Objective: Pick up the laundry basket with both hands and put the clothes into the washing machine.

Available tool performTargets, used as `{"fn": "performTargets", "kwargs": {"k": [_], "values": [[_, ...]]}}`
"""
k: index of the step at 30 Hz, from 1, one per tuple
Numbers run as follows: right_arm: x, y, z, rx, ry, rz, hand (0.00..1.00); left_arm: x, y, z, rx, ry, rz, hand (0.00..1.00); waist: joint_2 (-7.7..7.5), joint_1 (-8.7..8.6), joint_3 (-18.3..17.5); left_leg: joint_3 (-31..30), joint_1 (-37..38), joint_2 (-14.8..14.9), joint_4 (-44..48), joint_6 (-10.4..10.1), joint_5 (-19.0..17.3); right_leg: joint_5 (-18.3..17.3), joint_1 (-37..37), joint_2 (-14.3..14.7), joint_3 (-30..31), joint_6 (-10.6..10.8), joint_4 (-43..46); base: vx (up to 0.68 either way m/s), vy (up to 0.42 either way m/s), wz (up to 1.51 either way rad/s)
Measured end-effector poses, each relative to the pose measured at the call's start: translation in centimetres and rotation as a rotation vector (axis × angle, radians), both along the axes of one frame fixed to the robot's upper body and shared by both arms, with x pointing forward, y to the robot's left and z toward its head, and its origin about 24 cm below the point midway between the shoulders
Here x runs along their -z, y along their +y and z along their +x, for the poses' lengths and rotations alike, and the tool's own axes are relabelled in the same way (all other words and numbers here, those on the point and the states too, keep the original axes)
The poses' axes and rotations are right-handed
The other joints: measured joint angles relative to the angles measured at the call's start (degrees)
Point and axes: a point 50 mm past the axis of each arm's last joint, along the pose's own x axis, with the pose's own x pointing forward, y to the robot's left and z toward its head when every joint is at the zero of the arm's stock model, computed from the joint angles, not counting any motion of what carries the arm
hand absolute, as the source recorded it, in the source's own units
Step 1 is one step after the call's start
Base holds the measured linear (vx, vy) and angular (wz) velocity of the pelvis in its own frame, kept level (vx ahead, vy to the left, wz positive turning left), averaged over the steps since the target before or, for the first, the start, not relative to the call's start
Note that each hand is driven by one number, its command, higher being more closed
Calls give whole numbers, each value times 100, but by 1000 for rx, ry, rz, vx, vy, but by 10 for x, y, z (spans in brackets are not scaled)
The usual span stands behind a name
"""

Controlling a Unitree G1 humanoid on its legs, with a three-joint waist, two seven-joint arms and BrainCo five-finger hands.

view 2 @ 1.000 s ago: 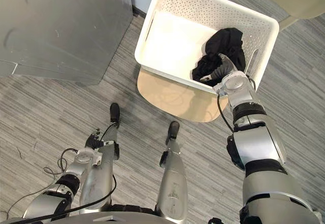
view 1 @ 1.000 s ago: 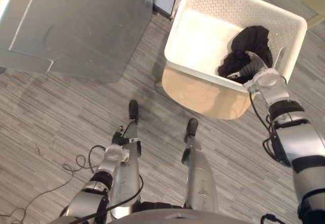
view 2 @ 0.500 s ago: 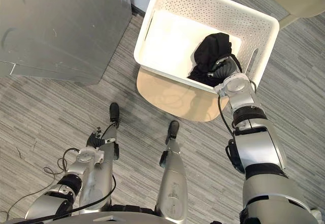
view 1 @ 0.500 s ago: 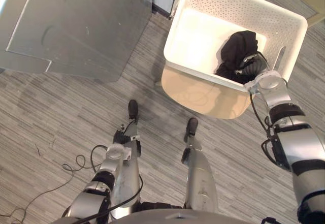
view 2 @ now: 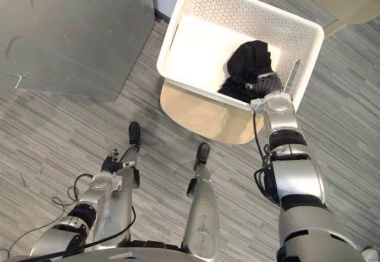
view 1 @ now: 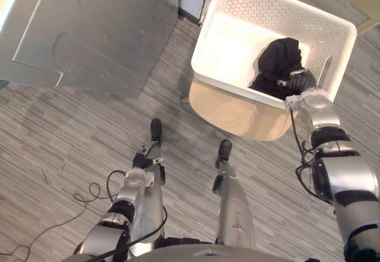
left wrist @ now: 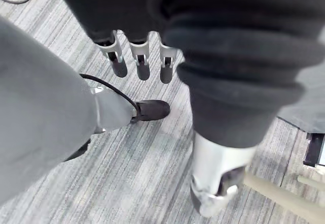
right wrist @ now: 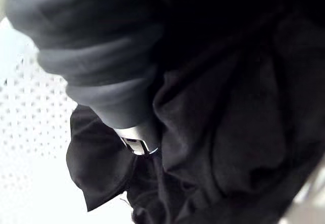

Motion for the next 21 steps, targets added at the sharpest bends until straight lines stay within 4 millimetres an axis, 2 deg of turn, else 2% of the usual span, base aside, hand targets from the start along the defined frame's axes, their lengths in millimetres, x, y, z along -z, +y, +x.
{"fn": "performTargets", "kwargs": {"k": [4,6,10,13,14,17,19,21], "values": [[-5,0,-3,76,-185,346,100,-2,0,2,-32,-12,-11,0,0,-12,0,41,149,5,0,-1,-1,2,130,-1,24,-1,-13,4,-7,-1],[-21,5,-2,67,-294,438,100,-2,3,2,-50,-11,-13,0,1,-45,-1,61,243,10,0,-6,-6,2,210,0,40,-1,-14,15,-36,-4],[-77,19,-10,-33,-598,541,100,-1,7,0,-70,2,-12,0,0,-76,-1,127,544,11,-1,-19,-20,0,442,0,130,0,6,-8,-35,-6],[-95,40,-15,-129,-744,648,100,6,11,-8,-88,39,6,0,-5,-169,-6,125,809,8,-1,-51,-71,-30,674,-2,138,-3,39,-18,-35,2],[-95,43,-17,-146,-763,672,100,8,12,-10,-91,50,8,0,-5,-175,-6,124,870,5,-1,-65,-88,-45,725,-5,145,-3,56,-21,-60,4],[-77,56,-26,-202,-753,701,100,22,22,-30,-127,116,14,0,-15,-180,-112,107,1153,-16,-3,-74,-159,-184,983,-27,136,-28,130,2,-50,7],[-49,57,-29,-180,-676,705,100,36,34,-55,-167,183,24,0,-15,-187,-437,58,1258,-57,-5,-68,-198,-249,1096,-61,123,-14,136,35,-53,8],[-32,54,-33,-166,-633,701,100,44,44,-69,-213,225,24,0,-19,-202,-537,36,1444,-98,-6,-76,-240,-307,1306,-102,101,0,129,54,-44,13]]}}
